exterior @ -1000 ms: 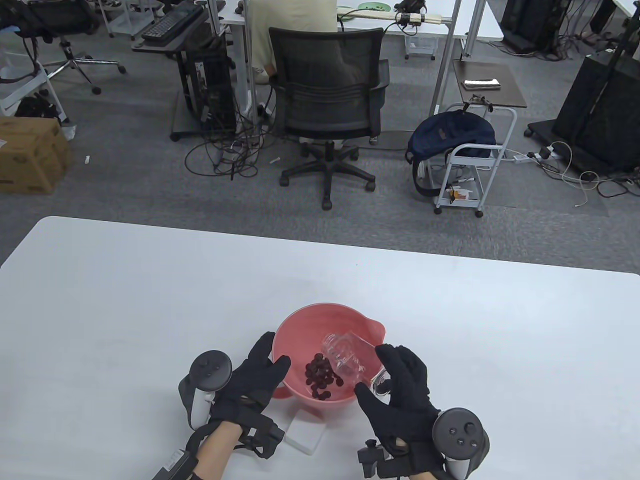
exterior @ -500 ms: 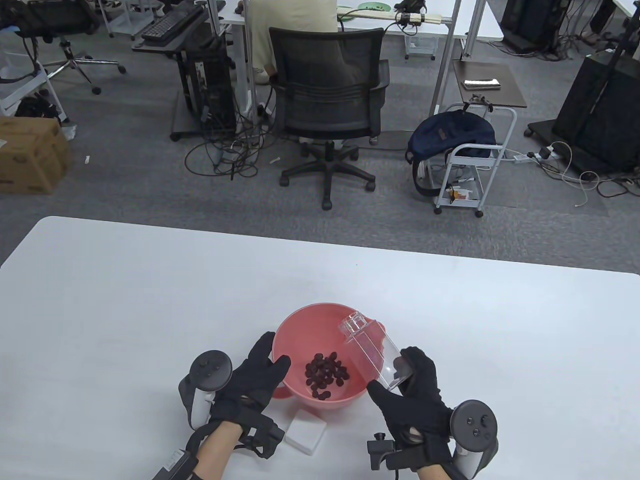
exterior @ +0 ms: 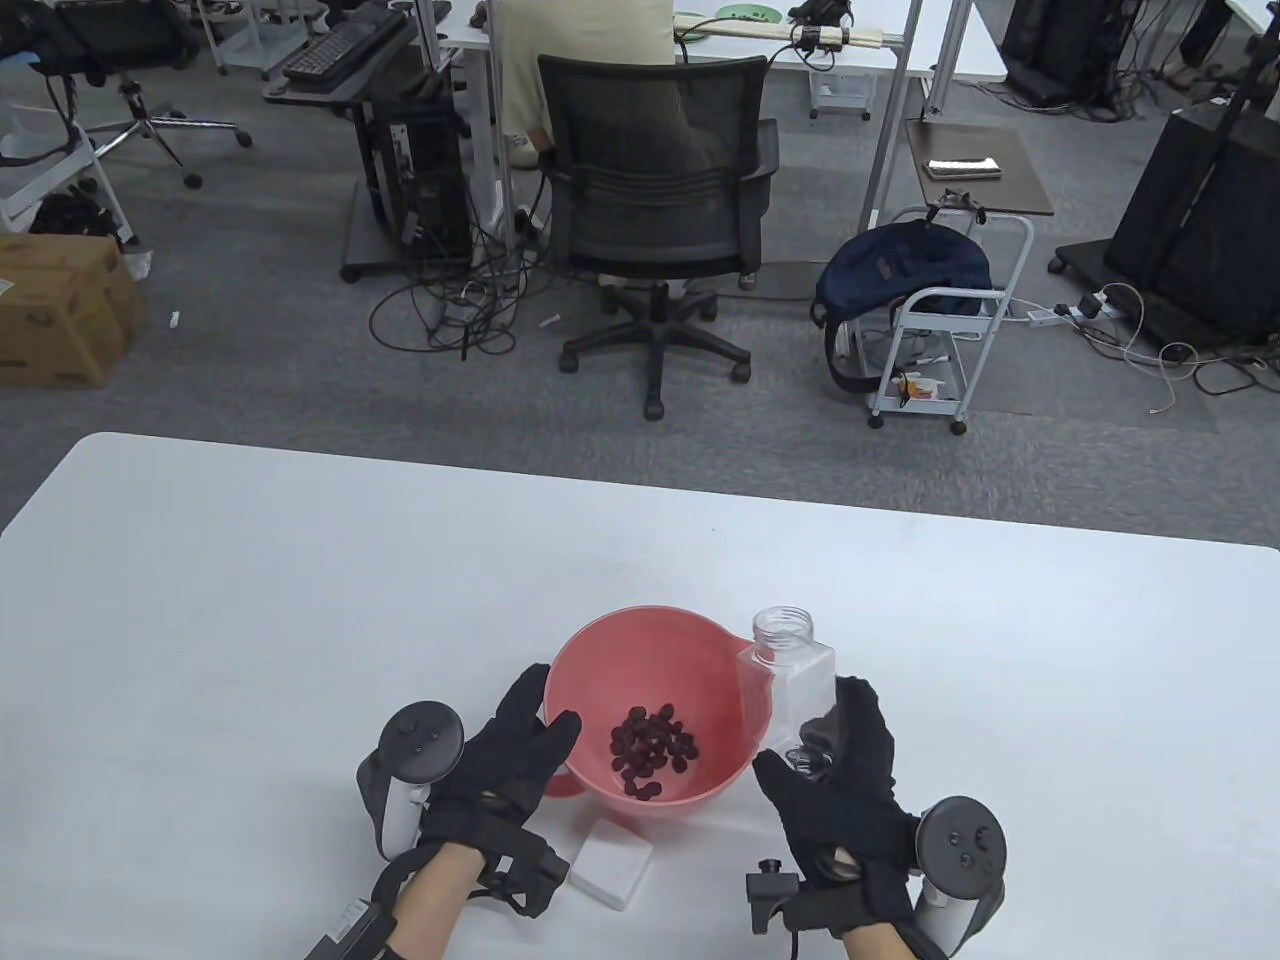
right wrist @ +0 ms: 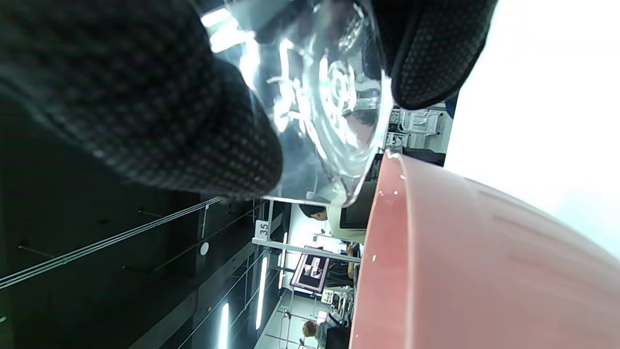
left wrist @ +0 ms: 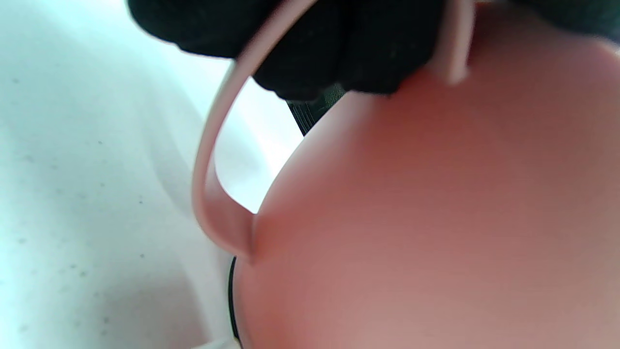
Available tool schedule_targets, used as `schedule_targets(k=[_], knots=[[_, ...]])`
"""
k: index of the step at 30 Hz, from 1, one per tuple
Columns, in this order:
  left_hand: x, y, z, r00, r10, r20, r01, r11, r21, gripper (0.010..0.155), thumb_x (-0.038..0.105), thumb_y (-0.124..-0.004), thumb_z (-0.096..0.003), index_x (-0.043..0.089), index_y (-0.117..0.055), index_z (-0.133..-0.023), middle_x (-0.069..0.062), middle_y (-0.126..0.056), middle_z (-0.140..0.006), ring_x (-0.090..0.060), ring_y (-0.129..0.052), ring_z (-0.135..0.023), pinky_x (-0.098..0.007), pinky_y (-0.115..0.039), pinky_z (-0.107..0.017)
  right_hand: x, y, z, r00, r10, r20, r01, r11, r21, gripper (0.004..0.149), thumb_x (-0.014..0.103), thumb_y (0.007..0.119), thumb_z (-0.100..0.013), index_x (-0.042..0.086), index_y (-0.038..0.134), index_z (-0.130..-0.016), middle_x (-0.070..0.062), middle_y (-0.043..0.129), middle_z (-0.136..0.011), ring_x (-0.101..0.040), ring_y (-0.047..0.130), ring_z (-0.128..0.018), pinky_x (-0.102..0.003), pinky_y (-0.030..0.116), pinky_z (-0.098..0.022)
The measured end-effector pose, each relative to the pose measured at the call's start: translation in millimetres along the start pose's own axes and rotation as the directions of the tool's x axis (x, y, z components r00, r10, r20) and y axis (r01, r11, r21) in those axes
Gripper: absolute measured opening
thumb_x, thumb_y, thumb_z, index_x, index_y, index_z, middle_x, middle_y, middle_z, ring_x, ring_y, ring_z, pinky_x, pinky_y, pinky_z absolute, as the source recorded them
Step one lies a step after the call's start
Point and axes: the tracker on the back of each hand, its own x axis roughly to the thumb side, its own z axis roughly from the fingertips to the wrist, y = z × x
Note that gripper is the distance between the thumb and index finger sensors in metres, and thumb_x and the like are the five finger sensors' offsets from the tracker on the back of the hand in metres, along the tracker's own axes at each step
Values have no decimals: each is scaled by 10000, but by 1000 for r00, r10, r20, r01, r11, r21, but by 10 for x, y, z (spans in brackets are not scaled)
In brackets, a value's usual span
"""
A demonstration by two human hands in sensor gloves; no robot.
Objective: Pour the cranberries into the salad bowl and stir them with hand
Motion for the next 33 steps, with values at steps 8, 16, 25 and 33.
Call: schedule_targets(k=[8,16,25,33], knots=[[0,0,0,1000,0,0,0,1000,0,774,740,-809,-490,385,-509,-1109,137,-925,-532,-126,-949,-536,-298,-863,-342,-186,-104,-75,992,75,-97,-82,994,-72,932,406,1123,-324,286,517,-1022,-77,620,-1030,-378,744,-917,-553,728,-661],[3,1,0,1000,0,0,0,1000,-2,776,742,-809,-488,384,-511,-1109,137,-926,-531,-127,-950,-536,-299,-863,-342,-329,-293,-189,974,164,-154,-183,975,-123,930,430,1135,-306,331,546,-1019,-40,684,-1029,-363,705,-946,-572,676,-679],[2,2,1,1000,1,1,-1,1000,-3,778,741,-810,-488,384,-508,-1110,137,-926,-533,-127,-950,-538,-300,-864,-344,-577,-350,-261,880,394,-267,-428,900,-81,933,400,1157,-283,315,583,-1014,-30,769,-1018,-373,702,-961,-584,650,-689],[1,2,2,1000,2,1,-2,1000,-4,778,740,-811,-488,383,-510,-1109,137,-927,-533,-127,-951,-538,-300,-865,-346,-697,-280,-284,796,501,-339,-527,850,17,939,422,1152,-262,331,580,-1001,3,808,-1022,-338,678,-1018,-554,625,-723]])
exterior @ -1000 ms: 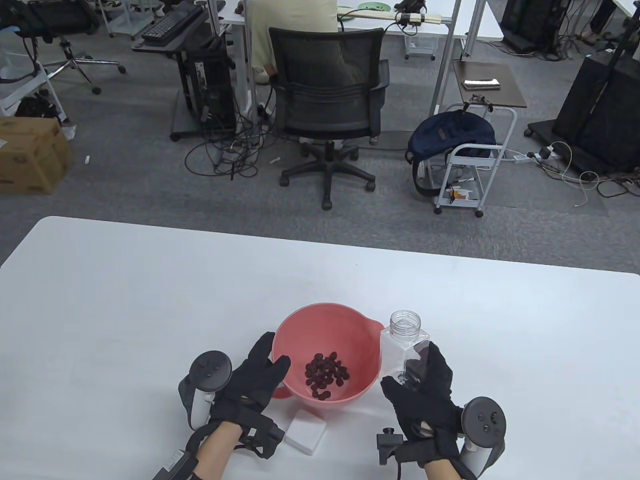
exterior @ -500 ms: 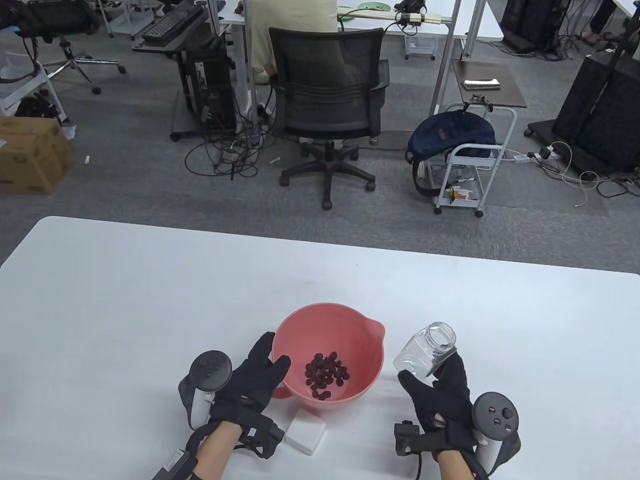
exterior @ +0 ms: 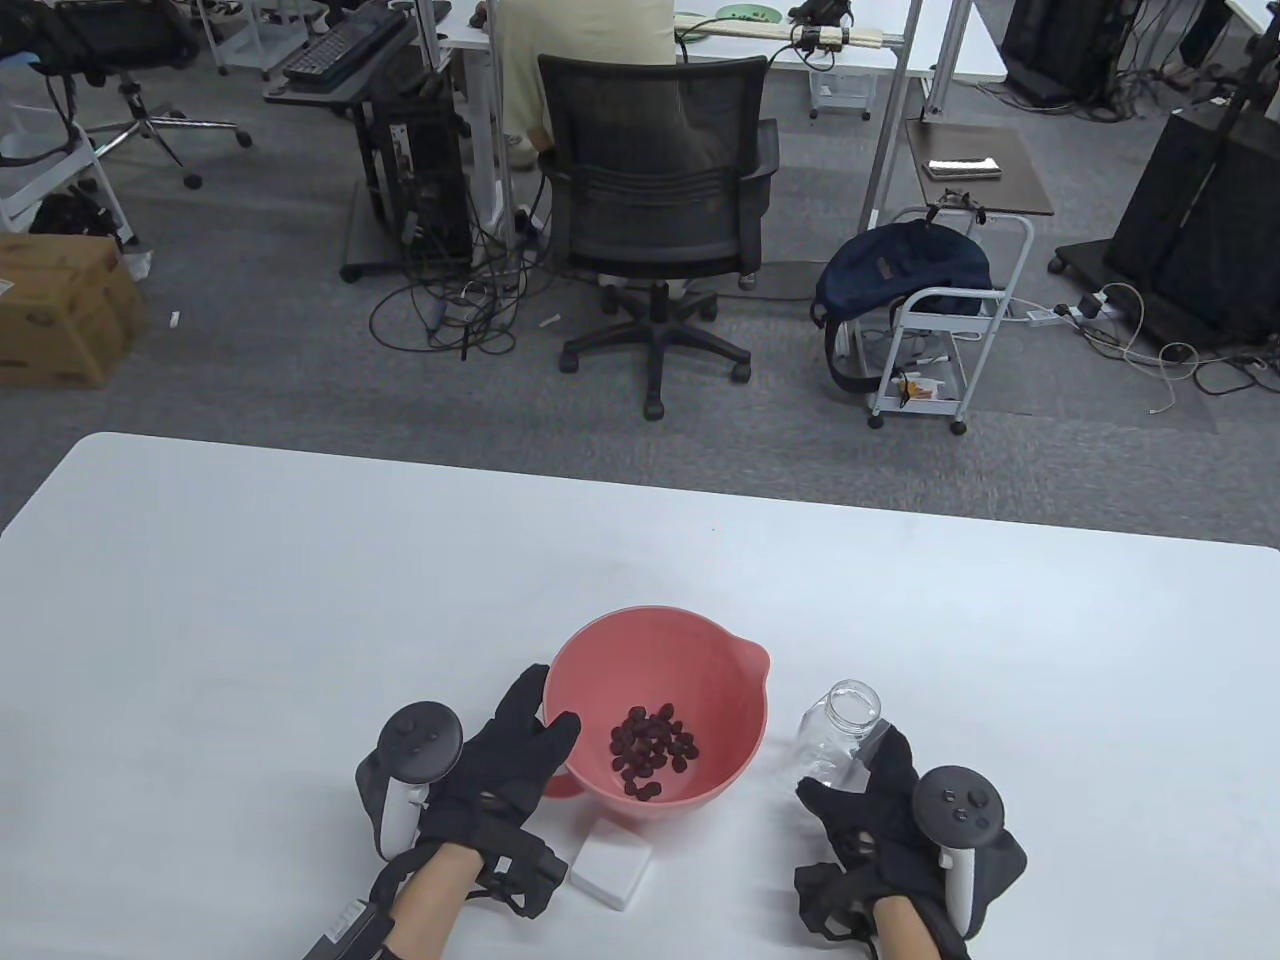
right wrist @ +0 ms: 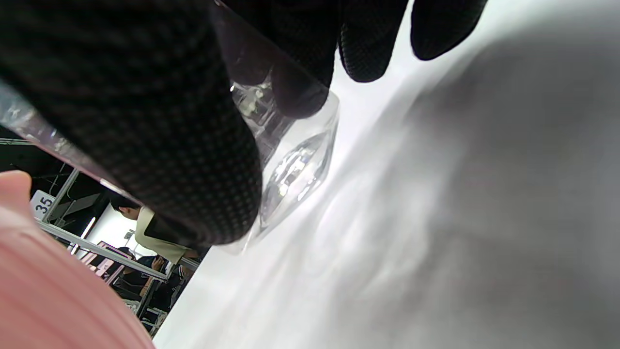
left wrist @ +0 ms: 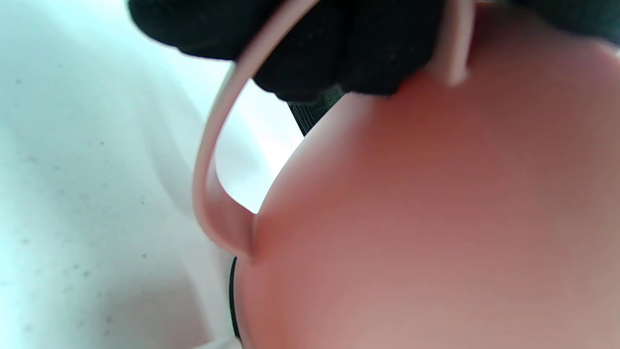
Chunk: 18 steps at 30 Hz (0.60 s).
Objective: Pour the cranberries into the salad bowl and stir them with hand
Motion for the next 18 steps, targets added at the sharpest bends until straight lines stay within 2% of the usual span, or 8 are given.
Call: schedule_targets(k=[4,13,18], knots=[[1,1,-3,1000,0,-1,0,1000,-3,780,741,-811,-487,382,-508,-1110,137,-928,-532,-128,-952,-538,-301,-865,-347,-3,39,-16,998,53,-23,-52,998,19,940,427,1145,-259,349,570,-999,20,805,-1030,-325,656,-1035,-546,605,-740],[2,2,-3,1000,1,-2,-1,1000,-3,778,741,-810,-487,384,-508,-1109,137,-927,-533,-126,-951,-539,-300,-864,-347,-23,109,-44,981,180,-69,-176,983,58,946,448,1136,-245,388,555,-989,66,806,-1031,-263,605,-1065,-458,518,-792],[3,3,0,1000,2,-2,-2,1000,-2,778,740,-812,-487,382,-510,-1109,137,-927,-532,-128,-951,-538,-300,-864,-347,-8,121,-26,984,172,-43,-168,983,80,967,459,1117,-258,361,517,-1011,45,767,-1058,-298,568,-1072,-484,492,-788]])
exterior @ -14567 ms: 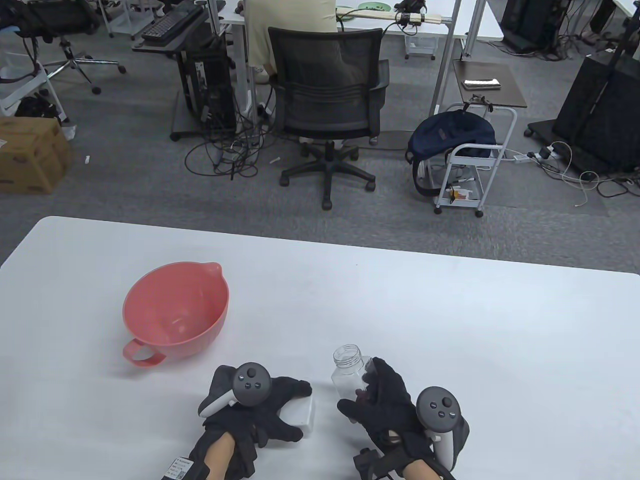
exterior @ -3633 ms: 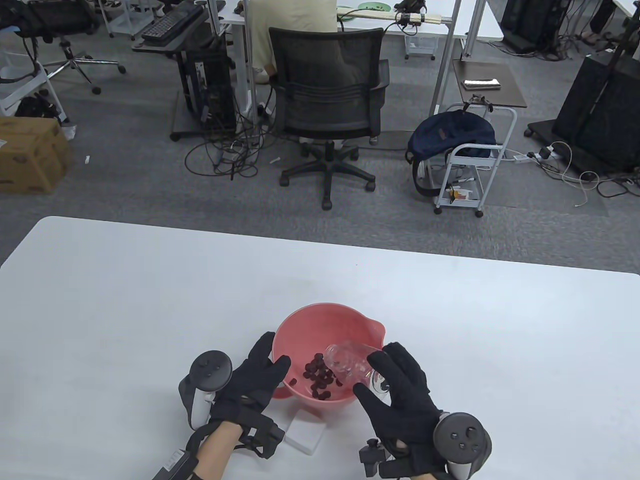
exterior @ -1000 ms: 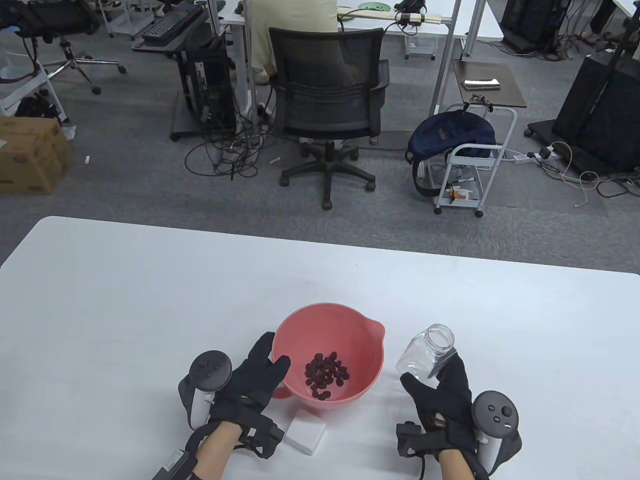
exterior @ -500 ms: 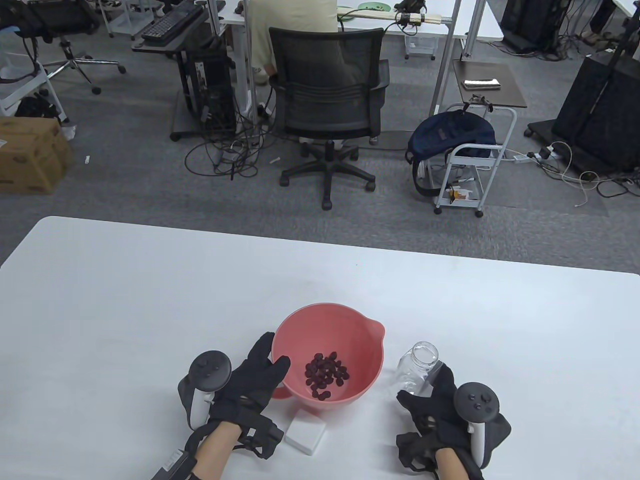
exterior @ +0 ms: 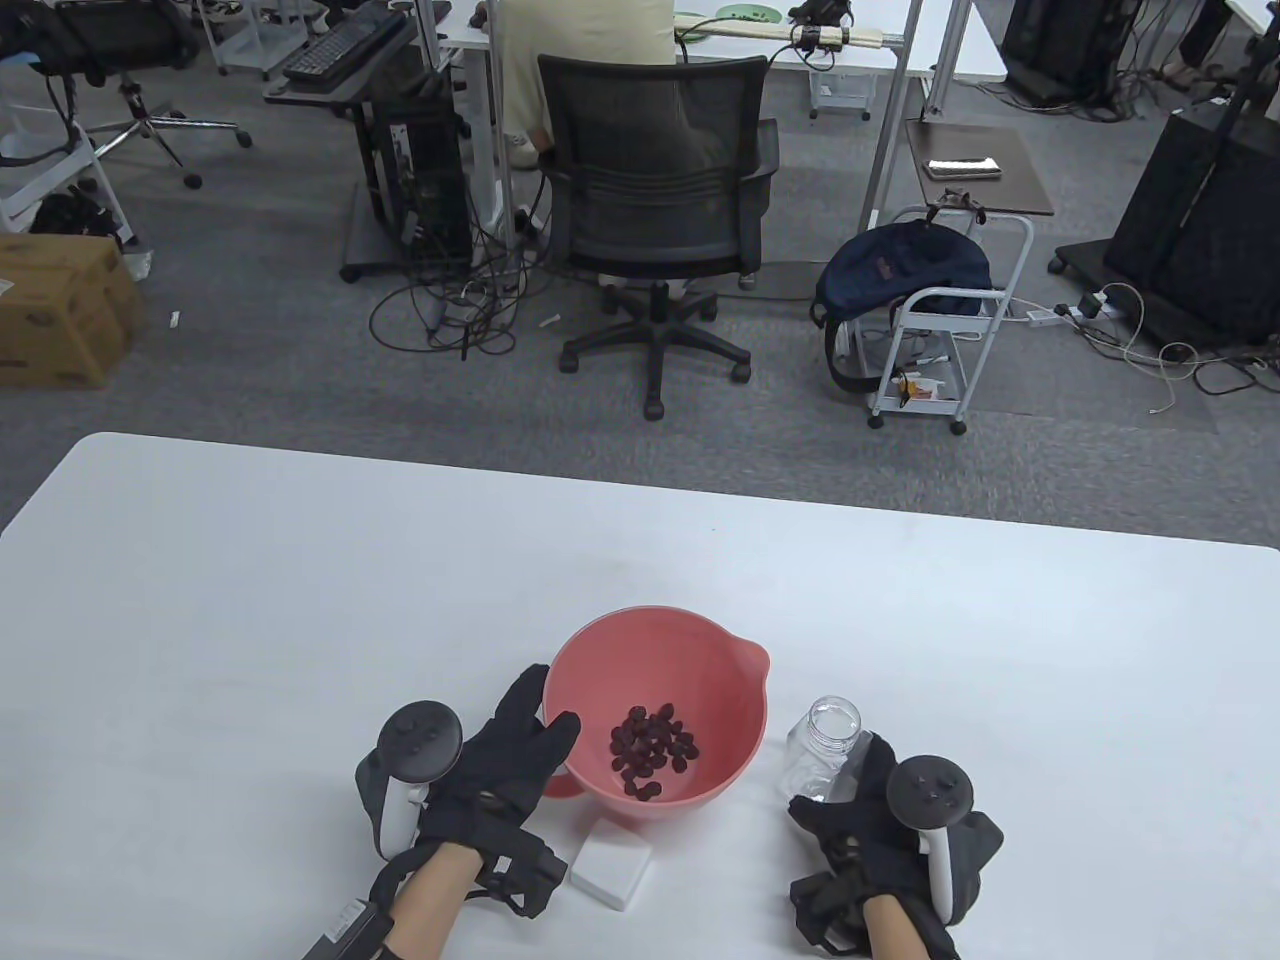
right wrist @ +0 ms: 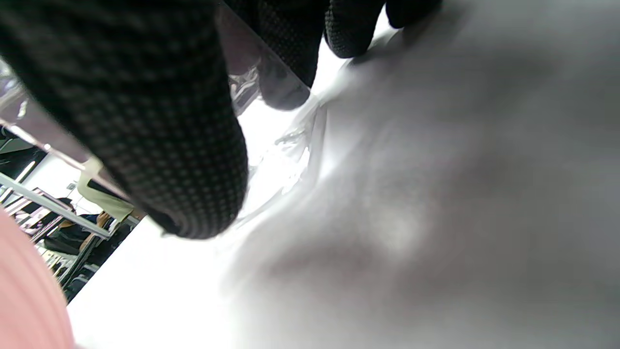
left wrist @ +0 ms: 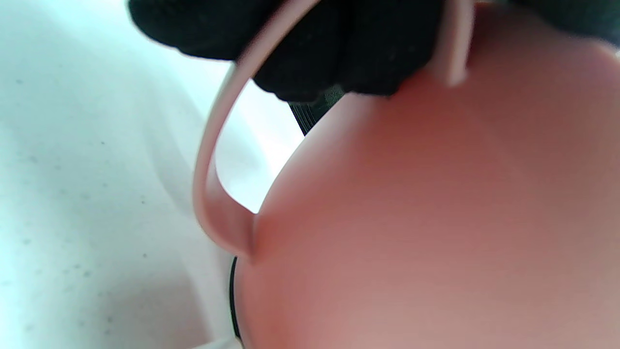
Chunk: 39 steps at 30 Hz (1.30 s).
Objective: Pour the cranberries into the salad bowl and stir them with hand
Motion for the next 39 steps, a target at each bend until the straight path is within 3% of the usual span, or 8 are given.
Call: schedule_targets(k=[4,10,13,19,23,28,34,39], knots=[[-2,-6,9,1000,-2,5,2,1000,18,778,741,-813,-485,379,-517,-1107,137,-929,-525,-126,-954,-529,-299,-865,-339,58,-88,71,998,-57,42,56,998,16,1056,473,1112,-261,314,424,-1047,-37,597,-1135,-348,485,-1084,-540,507,-775],[1,-5,-2,1000,-1,2,1,1000,18,776,742,-815,-485,379,-522,-1105,138,-929,-518,-124,-954,-522,-298,-864,-335,276,-421,284,978,-114,177,127,990,-65,1115,536,1090,-269,261,355,-1061,-80,472,-1169,-371,413,-1087,-547,493,-771],[6,-2,-7,1000,-5,1,5,1000,13,775,744,-812,-487,380,-519,-1105,140,-929,-519,-121,-954,-523,-297,-865,-336,454,-615,450,940,-173,293,215,970,-117,1061,561,1068,-290,270,399,-1061,-79,495,-1162,-370,428,-1083,-540,510,-768],[8,-1,-7,1000,-9,1,9,1000,18,775,745,-813,-485,379,-522,-1105,139,-932,-515,-122,-957,-520,-298,-866,-337,883,-730,680,859,-229,458,287,956,-61,867,535,1038,-344,287,570,-1030,-57,684,-1099,-360,605,-1046,-531,593,-744],[15,-1,-14,1000,-16,1,16,1000,14,780,751,-810,-484,377,-523,-1105,143,-933,-508,-117,-960,-511,-296,-868,-335,1215,-631,685,848,-132,513,170,985,-27,721,548,1002,-373,307,690,-977,-32,811,-1027,-342,755,-980,-519,690,-704],[14,-4,-11,1000,-18,1,18,1000,16,783,756,-811,-481,377,-527,-1104,145,-935,-505,-116,-963,-507,-294,-868,-335,1545,-400,556,866,-64,496,5,993,118,675,561,987,-388,294,739,-956,-47,843,-1005,-351,787,-952,-524,708,-685],[15,-5,-10,1000,-20,-1,20,1000,11,780,756,-809,-484,379,-524,-1105,145,-935,-504,-115,-964,-508,-295,-869,-338,1829,-70,457,870,51,491,-171,964,202,666,562,974,-397,286,742,-957,-55,844,-1005,-357,787,-950,-522,708,-687],[13,-10,-5,1000,-20,-1,20,1000,15,775,754,-808,-484,382,-526,-1103,146,-935,-504,-115,-963,-508,-293,-868,-339,1987,203,403,847,172,502,-341,901,267,664,565,953,-406,292,728,-968,-62,808,-1036,-365,759,-969,-533,685,-700]])
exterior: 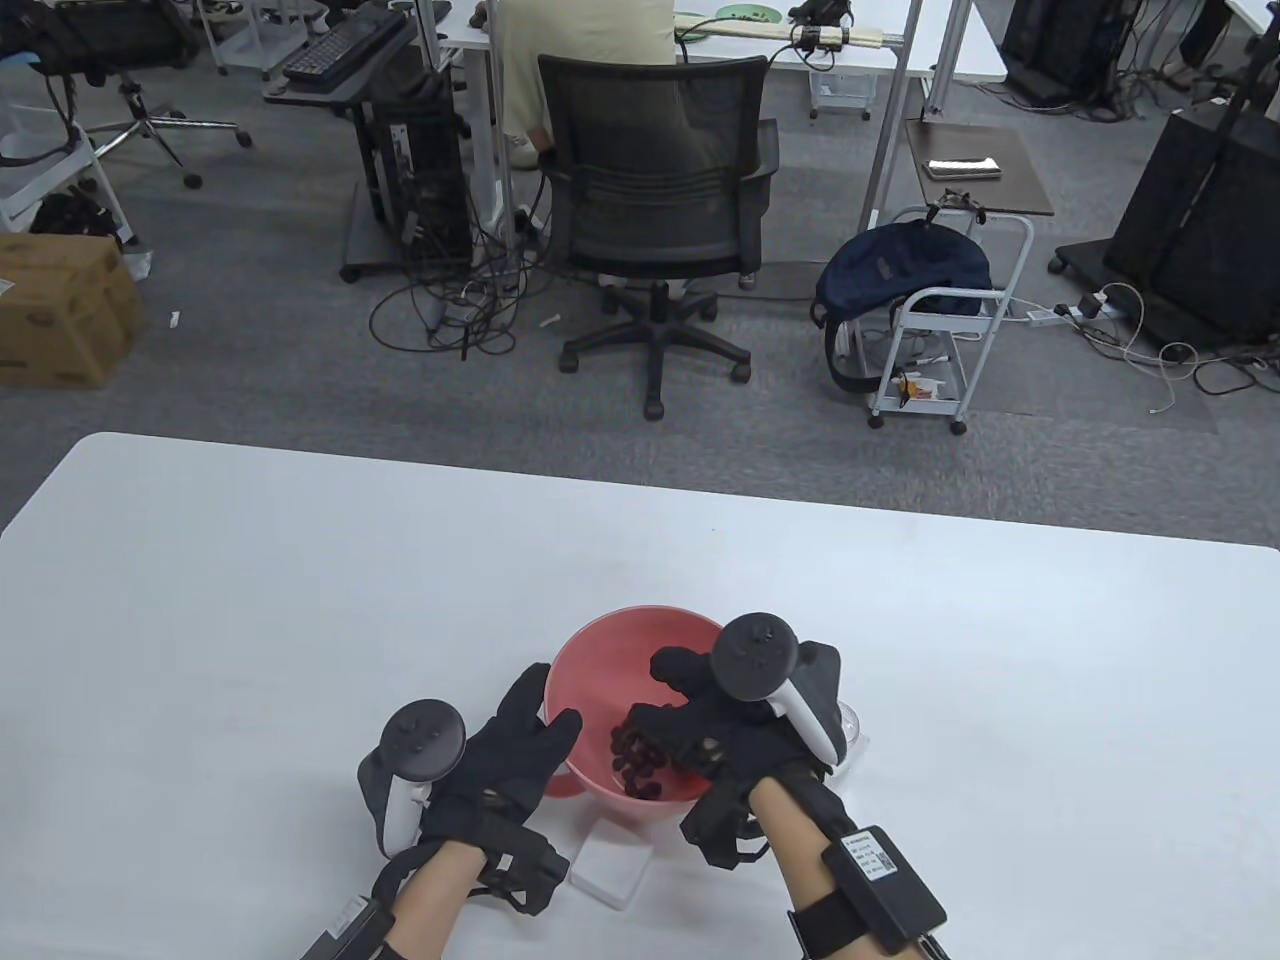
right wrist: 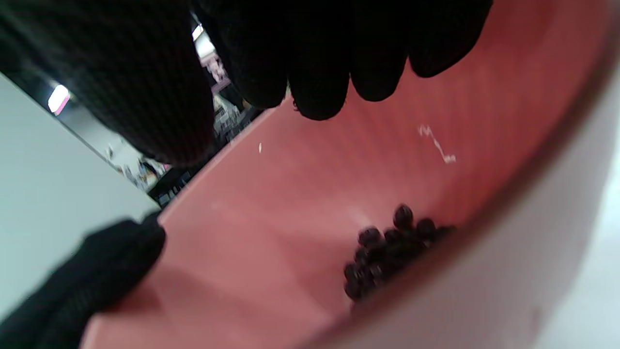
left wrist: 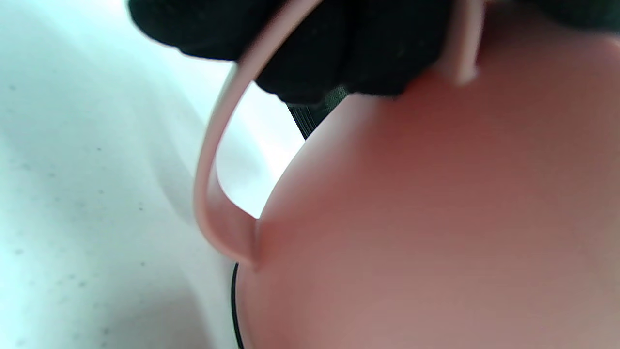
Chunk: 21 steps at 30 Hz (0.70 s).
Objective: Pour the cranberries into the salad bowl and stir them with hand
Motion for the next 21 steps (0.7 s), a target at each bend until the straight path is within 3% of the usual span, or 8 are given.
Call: schedule_targets(k=[11,21], knots=[[0,-3,-8,1000,5,0,-5,1000,-8,777,754,-808,-484,380,-526,-1104,146,-935,-502,-115,-963,-505,-294,-868,-337,-33,426,-365,1000,-12,18,6,957,290,685,566,908,-428,312,661,-1014,-48,607,-1151,-338,543,-1082,-523,528,-784],[-1,0,-15,1000,8,-3,-8,1000,-12,777,756,-806,-486,381,-525,-1105,148,-935,-497,-113,-963,-500,-293,-867,-336,-65,593,-439,992,123,-14,-110,925,364,669,629,870,-433,438,624,-1025,89,492,-1217,-249,428,-1144,-513,464,-818]])
